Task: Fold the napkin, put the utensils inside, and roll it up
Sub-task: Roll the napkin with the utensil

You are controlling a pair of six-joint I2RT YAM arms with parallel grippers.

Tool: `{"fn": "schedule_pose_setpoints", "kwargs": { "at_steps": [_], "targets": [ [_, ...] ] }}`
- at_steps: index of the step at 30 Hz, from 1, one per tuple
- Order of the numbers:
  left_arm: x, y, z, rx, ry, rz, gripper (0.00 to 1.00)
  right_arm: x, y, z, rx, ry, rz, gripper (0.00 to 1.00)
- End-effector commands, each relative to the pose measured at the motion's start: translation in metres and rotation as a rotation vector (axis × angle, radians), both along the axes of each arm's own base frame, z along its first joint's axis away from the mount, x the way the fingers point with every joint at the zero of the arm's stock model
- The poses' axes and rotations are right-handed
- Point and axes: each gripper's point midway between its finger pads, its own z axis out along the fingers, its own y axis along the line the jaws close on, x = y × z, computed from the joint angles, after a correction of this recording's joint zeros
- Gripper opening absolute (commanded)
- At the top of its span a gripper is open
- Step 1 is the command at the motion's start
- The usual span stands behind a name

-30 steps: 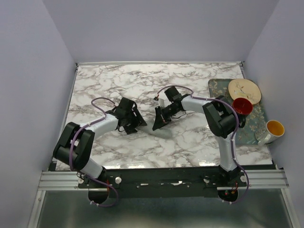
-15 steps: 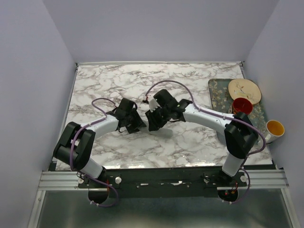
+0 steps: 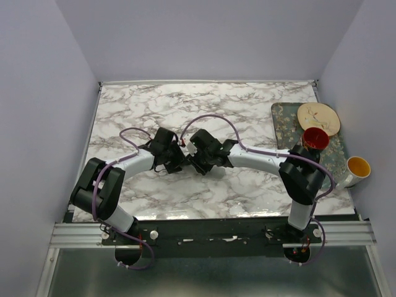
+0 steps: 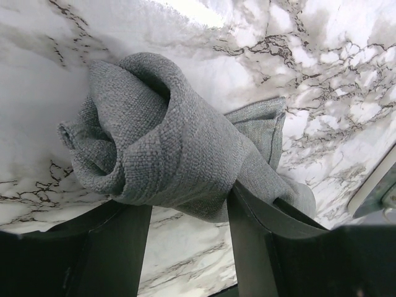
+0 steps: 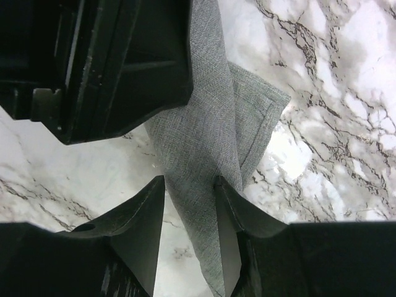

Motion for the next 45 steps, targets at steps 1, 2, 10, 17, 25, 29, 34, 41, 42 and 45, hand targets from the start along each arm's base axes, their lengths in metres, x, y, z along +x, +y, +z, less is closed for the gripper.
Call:
{"fn": "schedule_pose_setpoints", "kwargs": {
  "at_steps": [1,2,10,17,25,29,34,41,42,45],
  "targets": [
    [0.001,-0.004,-0.002,-0.023,0.016,-0.006,0.58,0.006,-0.006,-0.019,-0.07,-0.046,0.051,0.47],
    [0.002,-0.005,-0.002,-0.028,0.015,-0.007,0.58,0.006,-0.006,-0.02,-0.069,-0.043,0.053,0.47],
    [0.008,-0.005,0.01,-0.045,-0.025,-0.019,0.64,0.013,-0.012,-0.041,-0.131,-0.084,0.071,0.58],
    [0.017,0.0,0.024,-0.046,-0.063,-0.036,0.68,0.028,-0.016,-0.042,-0.161,-0.15,0.006,0.57],
    [0.024,0.031,0.045,0.013,-0.142,0.0,0.71,0.026,-0.002,-0.038,-0.027,-0.016,-0.049,0.36],
    [0.028,0.052,0.055,0.074,-0.182,0.02,0.72,0.034,-0.01,-0.037,0.058,0.128,-0.111,0.28],
    [0.03,0.055,0.068,0.068,-0.227,-0.014,0.72,0.029,-0.01,-0.027,0.272,0.415,-0.126,0.27],
    [0.027,0.014,0.066,-0.092,-0.205,-0.113,0.71,0.031,-0.023,-0.036,0.393,0.682,-0.146,0.3],
    [0.027,0.008,0.065,-0.1,-0.205,-0.127,0.7,0.029,-0.023,-0.035,0.412,0.715,-0.148,0.3],
    [0.028,-0.01,0.061,-0.119,-0.195,-0.166,0.64,0.028,-0.025,-0.038,0.458,0.785,-0.171,0.29]
  ]
}}
